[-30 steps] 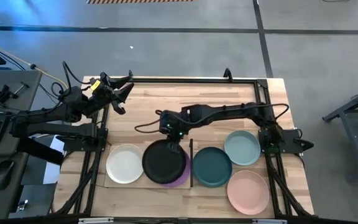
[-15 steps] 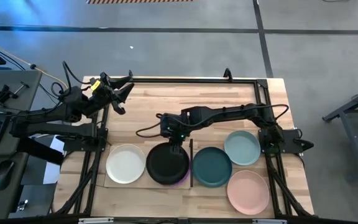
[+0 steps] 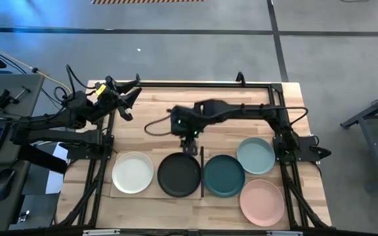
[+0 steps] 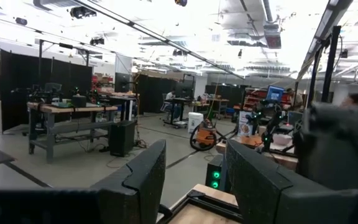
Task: Place and stack plates onto a shelf
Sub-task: Stack the dark green plate on top of the black plate on the shelf, then stack the blue plate on top of the white plate on the shelf
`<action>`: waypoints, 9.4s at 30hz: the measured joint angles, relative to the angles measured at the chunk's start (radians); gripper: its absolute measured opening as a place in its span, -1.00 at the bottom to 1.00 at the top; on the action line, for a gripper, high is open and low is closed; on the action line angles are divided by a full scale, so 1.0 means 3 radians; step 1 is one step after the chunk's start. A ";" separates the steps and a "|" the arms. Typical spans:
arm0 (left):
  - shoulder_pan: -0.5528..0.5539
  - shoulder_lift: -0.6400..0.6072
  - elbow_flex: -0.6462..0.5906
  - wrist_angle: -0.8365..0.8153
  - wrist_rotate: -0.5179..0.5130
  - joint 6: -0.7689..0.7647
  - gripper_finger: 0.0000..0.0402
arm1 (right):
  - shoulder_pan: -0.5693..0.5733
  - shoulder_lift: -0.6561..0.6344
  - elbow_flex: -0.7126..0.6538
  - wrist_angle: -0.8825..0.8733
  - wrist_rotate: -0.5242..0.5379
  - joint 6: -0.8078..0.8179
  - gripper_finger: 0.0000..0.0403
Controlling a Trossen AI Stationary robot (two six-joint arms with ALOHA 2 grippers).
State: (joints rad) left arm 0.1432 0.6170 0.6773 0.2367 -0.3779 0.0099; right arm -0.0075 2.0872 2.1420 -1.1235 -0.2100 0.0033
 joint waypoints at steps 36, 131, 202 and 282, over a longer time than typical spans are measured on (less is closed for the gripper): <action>0.0001 0.0000 -0.0003 -0.0603 0.0553 -0.0755 -0.22 | -0.0544 -0.3654 -0.4575 0.3827 0.0760 0.1125 -0.26; 0.0001 0.0003 -0.0003 -0.0645 0.0502 -0.0632 -0.22 | 0.0177 -0.2750 -0.4595 0.1356 0.0022 0.1208 -1.00; 0.0000 -0.0089 0.0000 0.0639 0.0542 -0.0546 -0.22 | -0.0048 0.0598 0.0384 -0.0013 -0.0245 0.0359 -1.00; 0.0001 0.0022 -0.0004 0.0048 0.0542 -0.0522 -0.22 | -0.0570 -0.3424 -0.3893 0.2948 0.0618 0.1786 0.01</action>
State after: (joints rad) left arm 0.1435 0.6235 0.6762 0.2512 -0.2153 -0.1467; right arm -0.1785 1.0599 0.9742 -0.2391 -0.0245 0.5391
